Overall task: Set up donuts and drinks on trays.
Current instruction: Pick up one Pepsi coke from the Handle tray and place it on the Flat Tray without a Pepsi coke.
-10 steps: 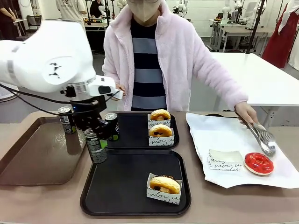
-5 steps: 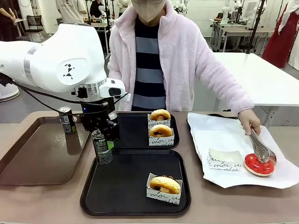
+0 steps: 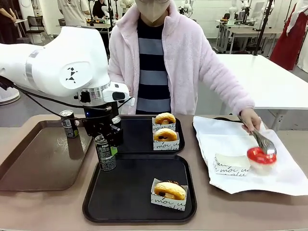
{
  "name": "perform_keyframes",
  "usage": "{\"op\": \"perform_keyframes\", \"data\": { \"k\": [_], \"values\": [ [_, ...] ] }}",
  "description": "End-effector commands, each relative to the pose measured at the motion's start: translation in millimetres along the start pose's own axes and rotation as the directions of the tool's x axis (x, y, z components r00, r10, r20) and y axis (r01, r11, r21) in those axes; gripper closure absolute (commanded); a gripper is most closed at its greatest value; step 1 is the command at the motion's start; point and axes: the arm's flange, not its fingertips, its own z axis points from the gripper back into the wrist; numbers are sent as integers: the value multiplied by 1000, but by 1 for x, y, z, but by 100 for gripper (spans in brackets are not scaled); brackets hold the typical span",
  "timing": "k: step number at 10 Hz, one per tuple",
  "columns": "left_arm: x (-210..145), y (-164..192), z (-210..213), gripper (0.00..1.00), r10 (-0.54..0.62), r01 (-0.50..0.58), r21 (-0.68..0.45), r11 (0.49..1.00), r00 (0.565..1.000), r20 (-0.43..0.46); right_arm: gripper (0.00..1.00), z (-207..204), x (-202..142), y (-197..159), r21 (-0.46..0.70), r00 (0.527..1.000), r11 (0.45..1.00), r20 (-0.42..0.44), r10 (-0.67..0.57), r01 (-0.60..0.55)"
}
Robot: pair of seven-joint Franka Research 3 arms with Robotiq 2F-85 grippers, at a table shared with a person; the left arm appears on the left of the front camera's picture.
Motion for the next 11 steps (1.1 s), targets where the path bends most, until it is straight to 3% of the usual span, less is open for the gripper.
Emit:
{"op": "perform_keyframes", "data": {
  "k": [1,7,11],
  "values": [
    [12,-9,-3,42,-12,11,16,1000,1000,26,0,-1,2,0,20,1000,1000,6,7,-7],
    [60,-20,-22,42,10,-8,-51,999,999,37,0,-1,2,0,20,1000,1000,6,7,-7],
    [64,-17,-47,42,-2,3,-44,999,1000,22,0,-1,2,0,20,1000,1000,6,7,-7]
  ]
}}
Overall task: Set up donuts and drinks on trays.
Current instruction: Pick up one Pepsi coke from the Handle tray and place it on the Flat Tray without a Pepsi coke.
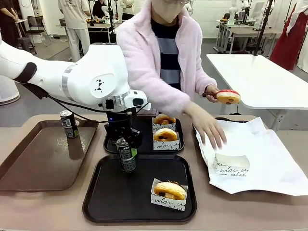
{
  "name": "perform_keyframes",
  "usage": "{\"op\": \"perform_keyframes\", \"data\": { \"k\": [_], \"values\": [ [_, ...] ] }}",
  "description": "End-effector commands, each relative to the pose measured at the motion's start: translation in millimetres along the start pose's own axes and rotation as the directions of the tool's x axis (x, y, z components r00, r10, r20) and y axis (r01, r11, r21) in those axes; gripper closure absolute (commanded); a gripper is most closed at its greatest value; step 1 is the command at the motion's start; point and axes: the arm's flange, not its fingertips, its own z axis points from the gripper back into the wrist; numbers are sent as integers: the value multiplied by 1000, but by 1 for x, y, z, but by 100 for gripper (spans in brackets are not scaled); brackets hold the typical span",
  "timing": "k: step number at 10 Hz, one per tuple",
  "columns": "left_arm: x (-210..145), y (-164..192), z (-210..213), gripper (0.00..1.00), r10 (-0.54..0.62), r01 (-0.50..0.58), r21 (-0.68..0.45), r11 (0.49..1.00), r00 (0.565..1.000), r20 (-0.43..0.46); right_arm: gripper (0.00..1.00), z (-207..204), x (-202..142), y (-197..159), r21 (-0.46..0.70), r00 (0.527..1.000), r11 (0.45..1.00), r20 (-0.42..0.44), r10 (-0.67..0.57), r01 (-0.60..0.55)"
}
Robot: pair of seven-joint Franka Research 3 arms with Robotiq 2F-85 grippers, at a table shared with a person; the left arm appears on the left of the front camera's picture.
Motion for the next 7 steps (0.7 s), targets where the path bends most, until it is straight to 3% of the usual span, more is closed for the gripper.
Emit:
{"op": "perform_keyframes", "data": {
  "k": [1,6,7],
  "values": [
    [6,-2,-8,42,-6,6,34,999,1000,-5,0,-1,2,0,20,1000,1000,6,7,-7],
    [2,-4,-25,42,-40,43,69,997,998,-37,0,-1,2,0,20,1000,1000,6,7,-7],
    [3,-5,-24,0,-53,56,70,996,998,-43,0,-1,2,0,20,1000,1000,6,7,-7]
  ]
}}
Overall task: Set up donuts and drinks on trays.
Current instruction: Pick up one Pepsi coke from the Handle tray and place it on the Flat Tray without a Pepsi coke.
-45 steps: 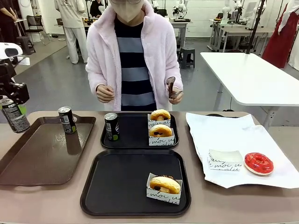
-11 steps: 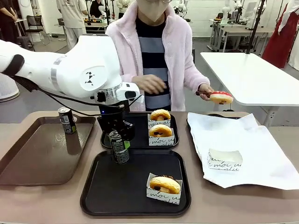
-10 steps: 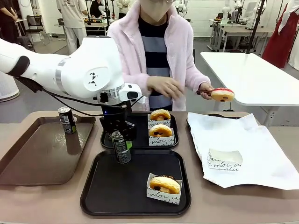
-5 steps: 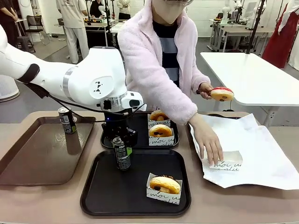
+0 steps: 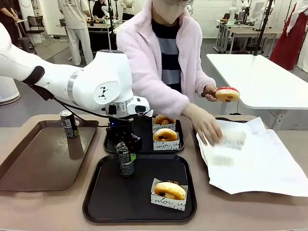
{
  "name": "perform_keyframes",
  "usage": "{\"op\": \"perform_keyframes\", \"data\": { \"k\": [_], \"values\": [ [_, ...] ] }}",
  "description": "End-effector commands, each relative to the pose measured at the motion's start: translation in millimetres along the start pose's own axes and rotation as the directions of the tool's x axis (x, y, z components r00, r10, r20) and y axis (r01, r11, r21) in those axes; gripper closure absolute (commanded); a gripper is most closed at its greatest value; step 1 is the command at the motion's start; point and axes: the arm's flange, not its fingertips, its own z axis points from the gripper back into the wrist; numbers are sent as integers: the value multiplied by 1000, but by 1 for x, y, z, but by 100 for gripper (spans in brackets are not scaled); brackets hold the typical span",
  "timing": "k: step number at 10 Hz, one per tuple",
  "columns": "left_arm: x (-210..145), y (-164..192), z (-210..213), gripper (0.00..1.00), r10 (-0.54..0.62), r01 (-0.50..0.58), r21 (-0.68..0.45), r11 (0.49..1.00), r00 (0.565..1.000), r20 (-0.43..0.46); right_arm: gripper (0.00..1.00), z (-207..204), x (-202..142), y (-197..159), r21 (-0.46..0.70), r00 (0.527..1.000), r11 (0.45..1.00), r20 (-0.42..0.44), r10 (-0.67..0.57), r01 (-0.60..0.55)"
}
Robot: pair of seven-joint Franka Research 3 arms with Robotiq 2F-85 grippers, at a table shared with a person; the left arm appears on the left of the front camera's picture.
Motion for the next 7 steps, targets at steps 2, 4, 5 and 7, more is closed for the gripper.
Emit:
{"op": "perform_keyframes", "data": {
  "k": [2,4,5,7],
  "values": [
    [-4,-6,-7,0,-14,14,24,1000,1000,-11,0,-1,2,0,20,1000,1000,6,7,-7],
    [-8,-9,-6,0,-25,25,23,999,1000,-17,0,-1,2,0,20,1000,1000,6,7,-7],
    [-9,-10,-6,0,-29,29,25,999,999,-20,0,-1,2,0,20,1000,1000,6,7,-7],
    [-11,-12,-5,0,-29,29,20,999,999,-23,0,-1,2,0,20,1000,1000,6,7,-7]
  ]
}}
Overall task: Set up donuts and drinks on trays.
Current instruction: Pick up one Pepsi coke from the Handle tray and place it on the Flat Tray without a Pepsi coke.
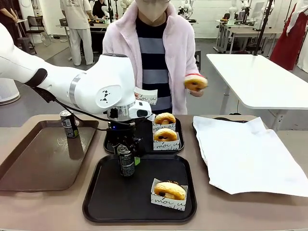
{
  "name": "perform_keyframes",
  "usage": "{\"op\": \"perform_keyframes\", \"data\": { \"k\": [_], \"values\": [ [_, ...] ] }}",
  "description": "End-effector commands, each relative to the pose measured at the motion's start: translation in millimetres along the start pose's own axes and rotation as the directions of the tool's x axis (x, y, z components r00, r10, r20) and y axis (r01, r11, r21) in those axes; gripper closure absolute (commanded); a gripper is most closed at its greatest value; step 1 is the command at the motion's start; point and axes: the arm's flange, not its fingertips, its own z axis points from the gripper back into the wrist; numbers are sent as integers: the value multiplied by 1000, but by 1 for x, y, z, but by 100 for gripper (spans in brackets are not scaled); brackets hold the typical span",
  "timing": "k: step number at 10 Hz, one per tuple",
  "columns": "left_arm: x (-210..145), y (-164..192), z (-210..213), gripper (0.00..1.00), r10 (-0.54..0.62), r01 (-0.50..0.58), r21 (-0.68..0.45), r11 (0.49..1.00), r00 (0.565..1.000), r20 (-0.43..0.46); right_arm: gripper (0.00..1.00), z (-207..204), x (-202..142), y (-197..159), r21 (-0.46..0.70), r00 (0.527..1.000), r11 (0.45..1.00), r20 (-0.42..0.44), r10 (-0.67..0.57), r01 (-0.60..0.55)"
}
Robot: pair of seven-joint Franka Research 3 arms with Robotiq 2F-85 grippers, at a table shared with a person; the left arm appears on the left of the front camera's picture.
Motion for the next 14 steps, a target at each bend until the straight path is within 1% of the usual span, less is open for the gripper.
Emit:
{"op": "perform_keyframes", "data": {
  "k": [1,2,3,5,6,7,8,9,10,11,12,14],
  "values": [
    [-8,-3,3,0,-7,7,14,1000,1000,-5,0,-1,2,0,20,1000,1000,6,7,-7],
    [-12,-5,6,0,-3,3,12,1000,1000,2,0,-1,2,0,20,1000,1000,6,7,-7],
    [-26,-11,26,0,-13,13,30,999,1000,25,0,-1,2,0,20,1000,1000,6,7,-7],
    [-72,-17,72,0,-50,40,87,995,992,113,0,-1,2,0,20,1000,1000,6,7,-7],
    [-97,-14,91,0,-57,39,103,994,982,180,0,-1,2,0,20,1000,1000,6,7,-7],
    [-123,0,110,0,-29,-1,114,994,966,258,0,-1,2,0,20,1000,1000,6,7,-7],
    [-142,22,126,0,24,-55,98,994,954,299,0,-1,2,0,20,1000,1000,6,7,-7],
    [-160,49,138,0,94,-116,51,992,943,319,0,-1,2,0,20,1000,1000,6,7,-7],
    [-177,79,148,0,172,-193,29,981,923,343,0,-1,2,0,20,1000,1000,6,7,-7],
    [-193,113,156,0,266,-288,7,958,893,362,0,-1,2,0,20,1000,1000,6,7,-7],
    [-201,142,158,0,334,-344,-35,938,875,349,0,-1,2,0,20,1000,1000,6,7,-7],
    [-200,201,151,0,464,-460,-87,883,833,302,0,-1,2,0,20,1000,1000,6,7,-7]
  ]
}}
